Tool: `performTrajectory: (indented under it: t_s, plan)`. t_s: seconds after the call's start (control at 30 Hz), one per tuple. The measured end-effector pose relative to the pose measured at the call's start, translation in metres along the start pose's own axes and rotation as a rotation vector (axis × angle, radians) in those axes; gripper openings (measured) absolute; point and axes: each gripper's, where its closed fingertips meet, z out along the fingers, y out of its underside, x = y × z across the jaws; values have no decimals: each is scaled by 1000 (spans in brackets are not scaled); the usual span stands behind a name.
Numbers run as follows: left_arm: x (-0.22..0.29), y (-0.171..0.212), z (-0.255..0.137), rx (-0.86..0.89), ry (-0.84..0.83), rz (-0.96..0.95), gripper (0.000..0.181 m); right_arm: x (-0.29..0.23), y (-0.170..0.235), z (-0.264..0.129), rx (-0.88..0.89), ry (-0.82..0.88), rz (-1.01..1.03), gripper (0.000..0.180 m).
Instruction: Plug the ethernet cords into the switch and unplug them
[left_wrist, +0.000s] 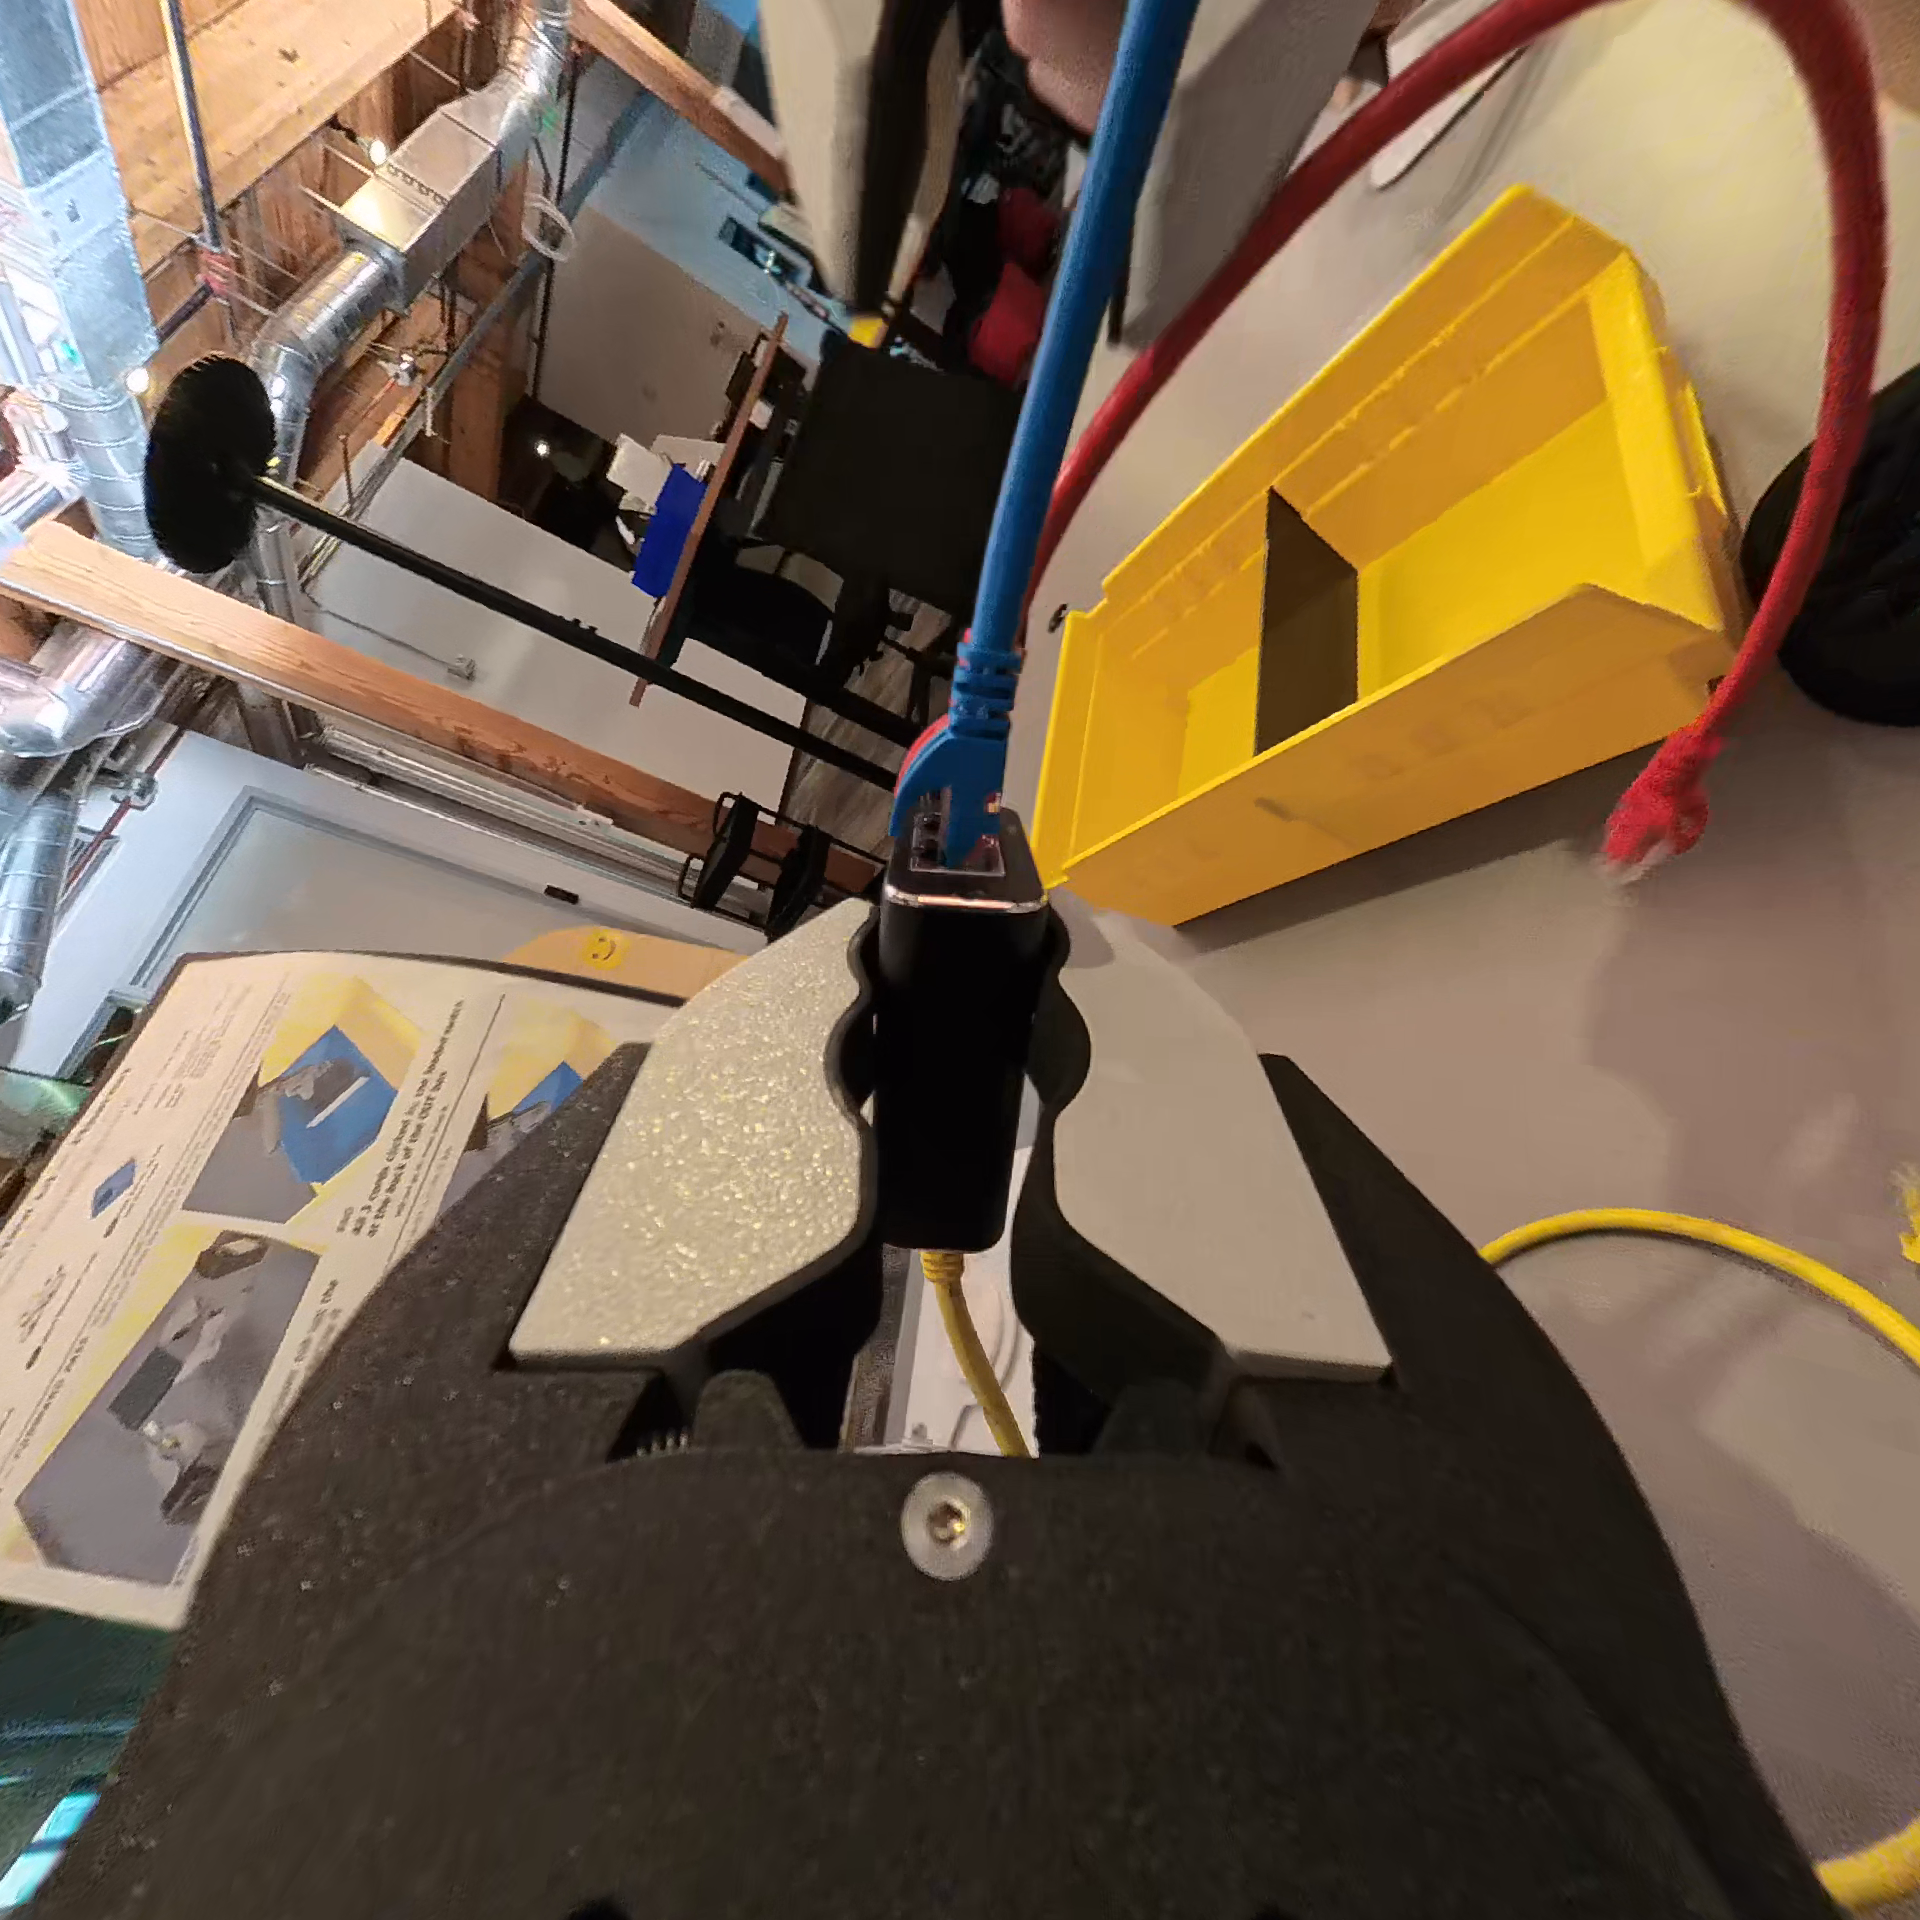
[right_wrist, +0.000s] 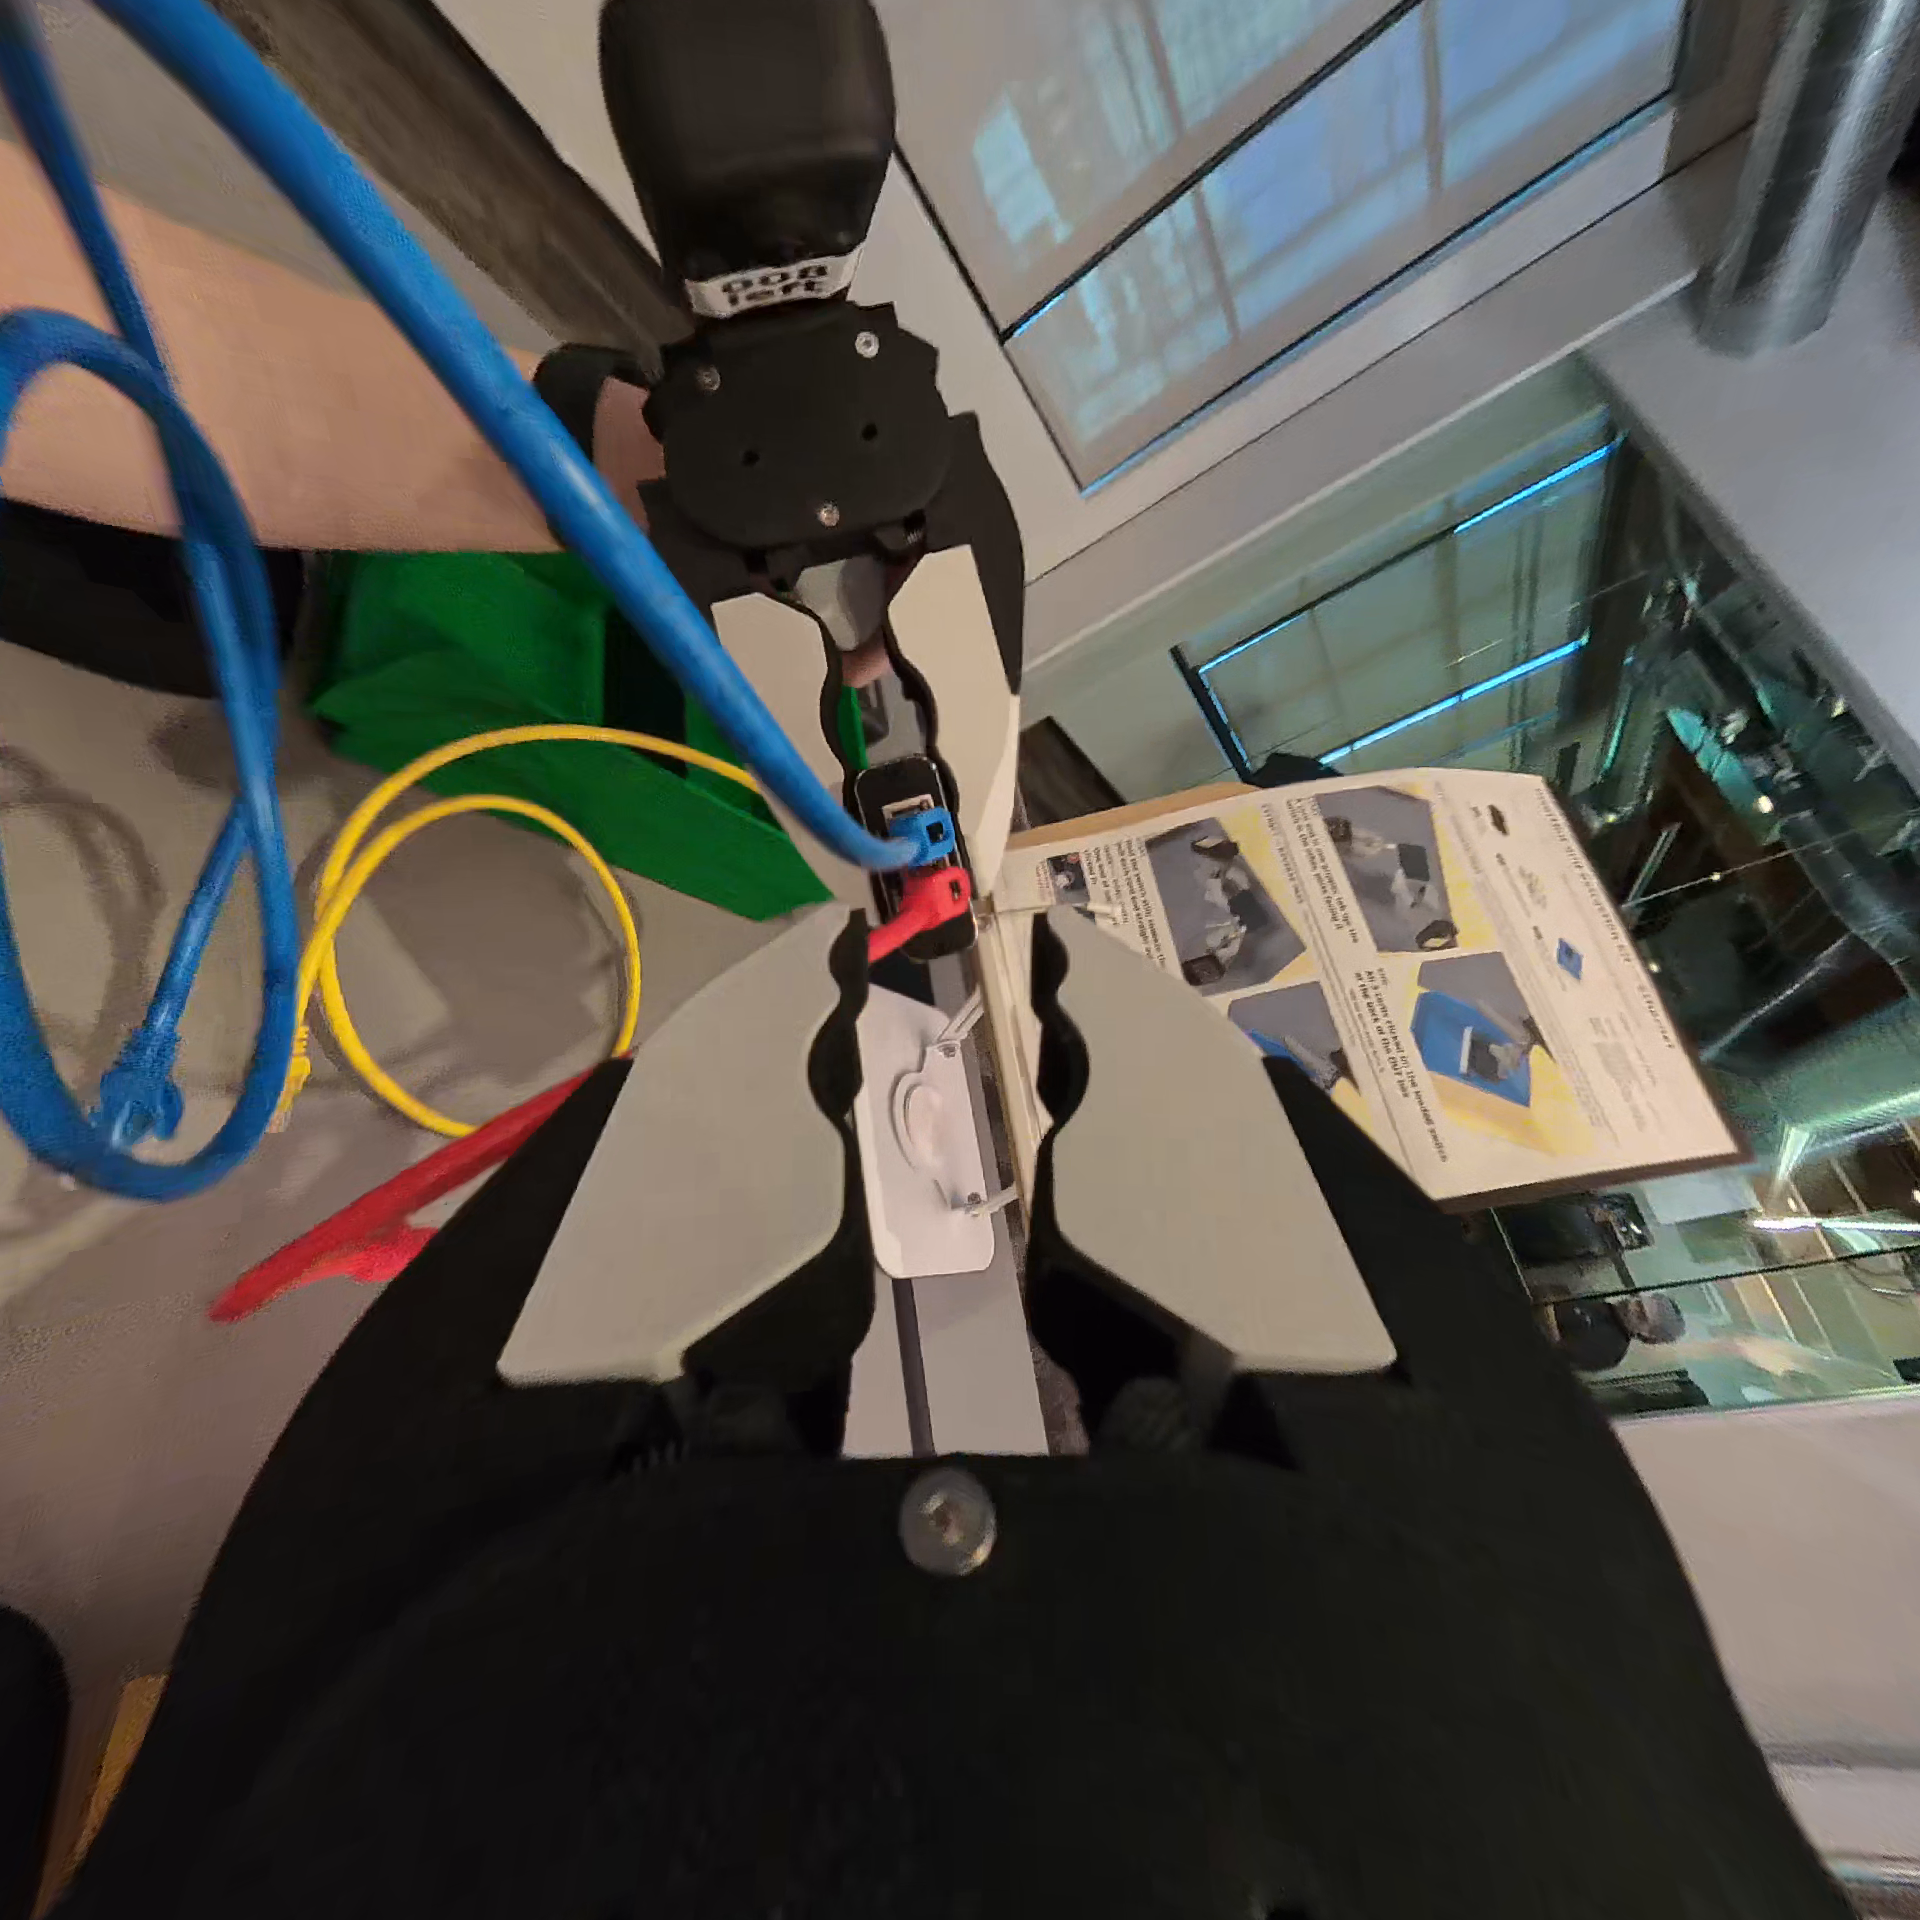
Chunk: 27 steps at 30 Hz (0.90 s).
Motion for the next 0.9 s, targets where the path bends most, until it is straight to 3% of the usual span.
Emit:
performTrajectory:
  t_s: [0.13,0.23,0.5,0.9]
  plan:
    - [-6,-11,-11,80,-10,-30,24,16,17,-9,-53,85,27,30]
    - [-7,-19,-16,121,-19,-25,24,7,28,7,-82,37,-1,32]
    - [0,-16,-10,48,4,13,24,-16,-8,46,5,0,-154,37]
    - [11,-3,1,-53,61,15,24,-15,12,53,-125,13,-221,15]
